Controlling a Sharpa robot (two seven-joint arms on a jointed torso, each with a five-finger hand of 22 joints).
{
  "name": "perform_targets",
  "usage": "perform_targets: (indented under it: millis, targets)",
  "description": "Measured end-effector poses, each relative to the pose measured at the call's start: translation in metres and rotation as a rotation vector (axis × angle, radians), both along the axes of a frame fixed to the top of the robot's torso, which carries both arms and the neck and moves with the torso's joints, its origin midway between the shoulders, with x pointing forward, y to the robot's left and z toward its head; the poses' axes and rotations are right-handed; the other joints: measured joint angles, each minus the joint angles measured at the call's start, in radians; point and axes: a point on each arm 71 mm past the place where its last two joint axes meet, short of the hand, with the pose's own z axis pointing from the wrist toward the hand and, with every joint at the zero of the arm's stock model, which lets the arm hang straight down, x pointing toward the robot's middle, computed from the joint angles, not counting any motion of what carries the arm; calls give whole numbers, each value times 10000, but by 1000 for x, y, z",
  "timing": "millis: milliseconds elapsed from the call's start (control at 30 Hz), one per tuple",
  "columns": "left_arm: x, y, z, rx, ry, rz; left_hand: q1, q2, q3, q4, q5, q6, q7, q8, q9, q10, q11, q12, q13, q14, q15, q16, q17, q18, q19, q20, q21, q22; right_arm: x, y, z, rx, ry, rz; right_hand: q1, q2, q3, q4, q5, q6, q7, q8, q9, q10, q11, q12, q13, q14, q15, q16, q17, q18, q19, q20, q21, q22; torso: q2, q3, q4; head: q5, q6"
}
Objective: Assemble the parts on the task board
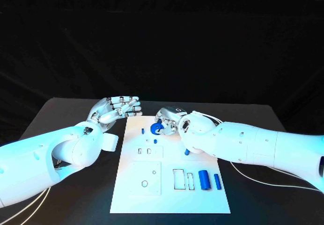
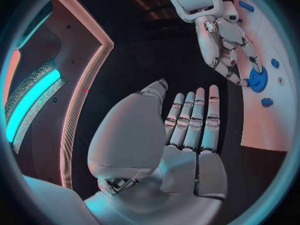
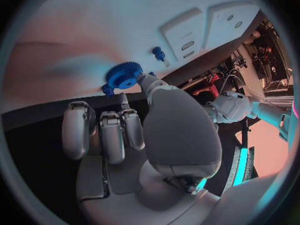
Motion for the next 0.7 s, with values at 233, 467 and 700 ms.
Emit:
perform_targets:
  millis: [233,467,700]
  targets:
    - [0,0,0,6,8,7,0,0,0,0,0,0,0,0,0,0,0,0,0,0,0,0,-1,-1,0,0,0,1,1,-5,-2,-13,273,-73,-64,65,-28,28,75,217,-82,108,30,55,-55,0,-1,0,0,0,-1,0,0,0,0,-1,-3,0,-2,3,-14]
    - [0,2,0,23,14,41,0,0,0,0,0,0,0,0,1,0,0,0,0,0,0,0,8,-1,0,0,0,1,0,-23,-1,277,288,-352,-117,118,-55,55,172,217,-82,113,43,55,-55,39,7,0,0,0,-1,1,0,-1,33,-2,-13,6,-2,3,27]
    - [2,6,-1,67,21,139,0,0,0,0,0,0,0,0,2,0,0,0,0,0,0,0,8,0,0,0,0,1,-8,-54,18,1214,-37,-659,-117,118,-54,55,171,217,-82,112,29,55,-55,39,7,0,-1,0,-2,1,0,-1,35,-3,-23,18,-35,-46,78]
